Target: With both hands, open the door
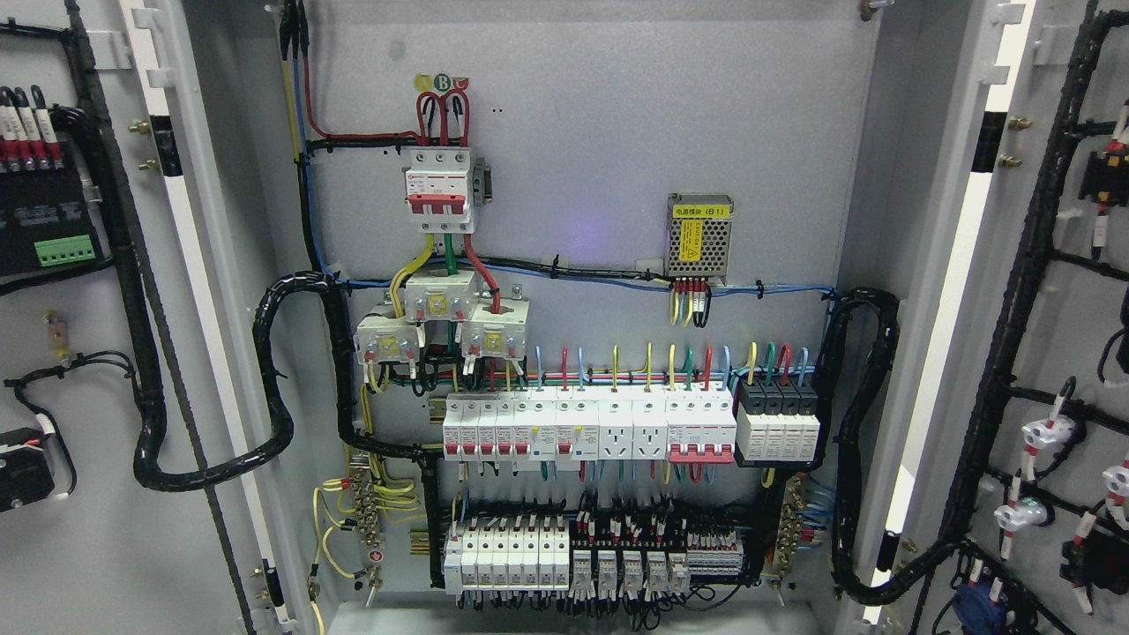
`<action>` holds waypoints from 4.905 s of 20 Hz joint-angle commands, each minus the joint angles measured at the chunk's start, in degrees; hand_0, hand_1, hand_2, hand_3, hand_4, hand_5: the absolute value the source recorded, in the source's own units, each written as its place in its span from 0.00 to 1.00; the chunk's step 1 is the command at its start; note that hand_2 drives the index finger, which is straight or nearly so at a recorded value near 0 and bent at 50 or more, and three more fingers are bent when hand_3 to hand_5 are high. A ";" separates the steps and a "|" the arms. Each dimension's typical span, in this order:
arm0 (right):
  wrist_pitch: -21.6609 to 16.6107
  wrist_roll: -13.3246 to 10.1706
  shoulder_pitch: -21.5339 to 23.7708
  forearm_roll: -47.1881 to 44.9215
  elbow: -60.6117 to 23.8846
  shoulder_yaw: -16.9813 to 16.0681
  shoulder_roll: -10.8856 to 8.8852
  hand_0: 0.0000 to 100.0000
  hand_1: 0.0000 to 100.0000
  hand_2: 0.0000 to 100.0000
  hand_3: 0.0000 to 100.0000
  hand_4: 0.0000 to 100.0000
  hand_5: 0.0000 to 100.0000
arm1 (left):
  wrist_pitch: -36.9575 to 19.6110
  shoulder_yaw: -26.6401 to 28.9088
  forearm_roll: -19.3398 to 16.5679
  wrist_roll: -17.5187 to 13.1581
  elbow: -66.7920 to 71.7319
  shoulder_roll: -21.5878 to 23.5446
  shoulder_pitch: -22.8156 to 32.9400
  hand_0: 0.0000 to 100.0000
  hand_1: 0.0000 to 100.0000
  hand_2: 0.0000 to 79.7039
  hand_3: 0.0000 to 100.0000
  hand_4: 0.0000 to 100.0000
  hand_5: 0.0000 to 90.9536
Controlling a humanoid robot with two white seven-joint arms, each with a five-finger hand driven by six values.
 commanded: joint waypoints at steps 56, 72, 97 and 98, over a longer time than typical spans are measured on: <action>31.73 -18.58 -19.75 27.01 105.17 29.48 31.09 0.12 0.39 0.00 0.00 0.00 0.00 | 18.49 -13.21 -15.47 -0.60 98.30 -22.33 -6.22 0.12 0.39 0.00 0.00 0.00 0.00; 41.25 -27.11 -25.20 30.70 104.82 29.56 31.53 0.12 0.39 0.00 0.00 0.00 0.00 | 32.39 -8.47 -16.08 -0.60 98.04 -22.42 -10.08 0.12 0.39 0.00 0.00 0.00 0.00; 42.48 -27.11 -25.47 30.70 104.64 27.81 31.53 0.12 0.39 0.00 0.00 0.00 0.00 | 31.42 -5.03 -15.38 -0.60 97.42 -22.42 -10.70 0.12 0.39 0.00 0.00 0.00 0.00; 42.48 -27.11 -25.47 30.70 104.73 27.81 31.45 0.12 0.39 0.00 0.00 0.00 0.00 | 31.34 -5.03 -15.38 -0.60 97.42 -22.42 -10.70 0.12 0.39 0.00 0.00 0.00 0.00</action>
